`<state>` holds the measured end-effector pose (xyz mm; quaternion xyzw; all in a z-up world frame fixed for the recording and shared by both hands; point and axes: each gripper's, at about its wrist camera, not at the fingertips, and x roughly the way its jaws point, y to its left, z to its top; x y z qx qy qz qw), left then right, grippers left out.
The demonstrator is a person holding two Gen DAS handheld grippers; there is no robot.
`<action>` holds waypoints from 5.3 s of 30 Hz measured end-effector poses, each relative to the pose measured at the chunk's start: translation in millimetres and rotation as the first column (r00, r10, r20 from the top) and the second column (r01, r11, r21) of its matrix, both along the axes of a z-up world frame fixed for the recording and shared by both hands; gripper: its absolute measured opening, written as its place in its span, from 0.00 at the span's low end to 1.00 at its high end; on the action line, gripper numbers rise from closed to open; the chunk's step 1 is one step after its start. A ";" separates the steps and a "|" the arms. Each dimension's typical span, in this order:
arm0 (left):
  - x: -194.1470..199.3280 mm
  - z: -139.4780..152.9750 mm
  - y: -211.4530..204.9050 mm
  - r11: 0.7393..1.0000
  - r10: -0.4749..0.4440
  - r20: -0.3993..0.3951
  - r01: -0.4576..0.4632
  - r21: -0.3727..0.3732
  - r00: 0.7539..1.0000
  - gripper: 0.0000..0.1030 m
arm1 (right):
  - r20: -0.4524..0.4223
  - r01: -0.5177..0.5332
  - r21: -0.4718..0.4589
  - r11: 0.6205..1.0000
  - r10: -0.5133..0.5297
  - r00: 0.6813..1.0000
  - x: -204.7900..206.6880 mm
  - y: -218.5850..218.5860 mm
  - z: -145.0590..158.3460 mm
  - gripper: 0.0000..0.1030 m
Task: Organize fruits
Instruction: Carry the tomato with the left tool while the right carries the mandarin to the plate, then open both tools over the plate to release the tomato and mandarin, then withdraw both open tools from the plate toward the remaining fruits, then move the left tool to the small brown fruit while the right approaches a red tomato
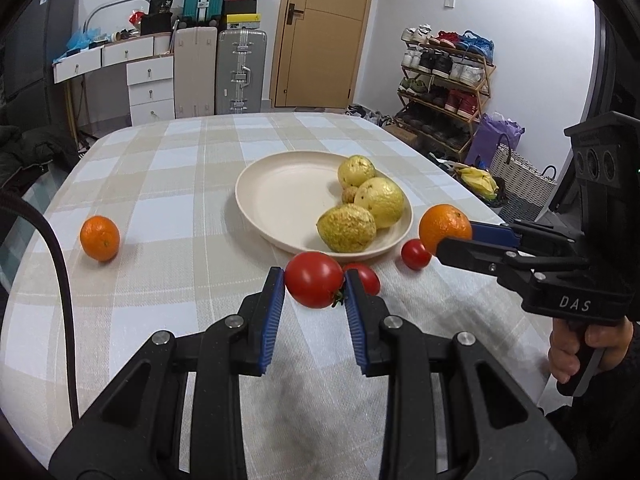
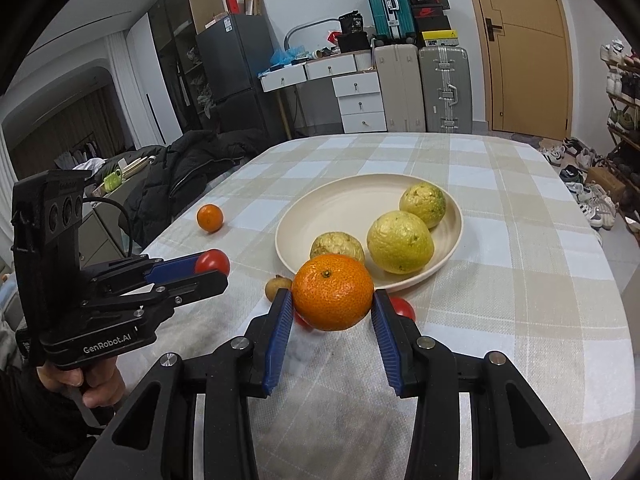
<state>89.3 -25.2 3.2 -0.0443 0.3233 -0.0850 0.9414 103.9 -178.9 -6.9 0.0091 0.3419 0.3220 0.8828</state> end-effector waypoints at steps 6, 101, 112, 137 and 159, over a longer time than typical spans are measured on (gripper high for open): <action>10.0 6.7 -1.4 1.000 0.016 0.022 -0.016 0.019 1.000 0.27 | 0.000 0.007 0.011 1.000 -0.007 1.000 6.2 1.1 4.7 0.40; 54.4 6.4 23.5 0.988 0.152 0.070 -0.153 0.020 0.986 0.99 | 0.022 0.112 0.015 0.994 -0.112 0.993 61.1 3.4 26.8 1.00; 30.1 6.5 3.2 0.989 0.109 0.066 -0.115 0.091 0.992 0.99 | -0.001 0.119 -0.062 0.991 -0.119 0.993 48.1 -9.1 11.2 1.00; 51.8 -22.5 -8.5 0.986 0.075 -0.097 -0.059 0.158 0.992 0.99 | -0.086 0.112 -0.158 0.981 -0.127 0.988 61.8 -15.1 -20.1 1.00; 65.8 -38.2 -12.6 0.980 0.075 -0.177 -0.040 0.195 0.981 0.99 | -0.132 0.088 -0.266 0.960 -0.127 0.983 63.4 -3.5 -41.3 1.00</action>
